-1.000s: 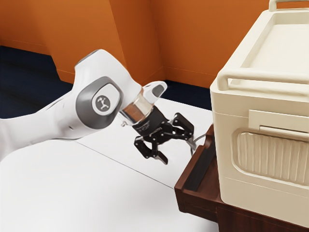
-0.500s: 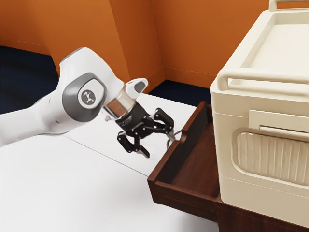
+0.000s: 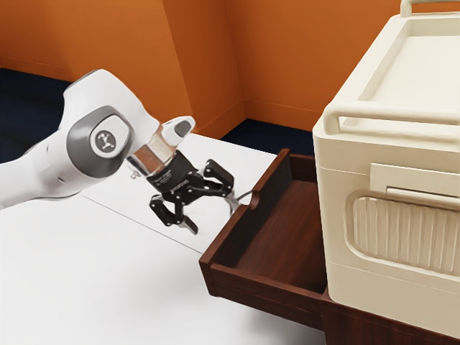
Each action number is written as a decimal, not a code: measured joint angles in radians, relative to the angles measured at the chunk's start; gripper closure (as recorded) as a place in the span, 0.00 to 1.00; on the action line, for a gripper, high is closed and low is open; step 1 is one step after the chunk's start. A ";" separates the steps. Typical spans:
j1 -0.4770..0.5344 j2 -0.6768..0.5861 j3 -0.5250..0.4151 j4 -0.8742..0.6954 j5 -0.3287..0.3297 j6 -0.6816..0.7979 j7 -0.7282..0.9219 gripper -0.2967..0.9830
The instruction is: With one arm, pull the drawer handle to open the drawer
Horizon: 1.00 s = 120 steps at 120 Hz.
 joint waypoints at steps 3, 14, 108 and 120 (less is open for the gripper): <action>-0.002 -0.001 0.005 0.000 0.003 -0.002 0.000 0.23; -0.003 -0.002 0.011 0.000 0.010 -0.005 0.000 0.23; -0.045 -0.125 0.000 0.057 0.107 -0.062 0.018 0.23; -0.045 -0.128 0.002 0.134 0.216 -0.144 0.103 0.23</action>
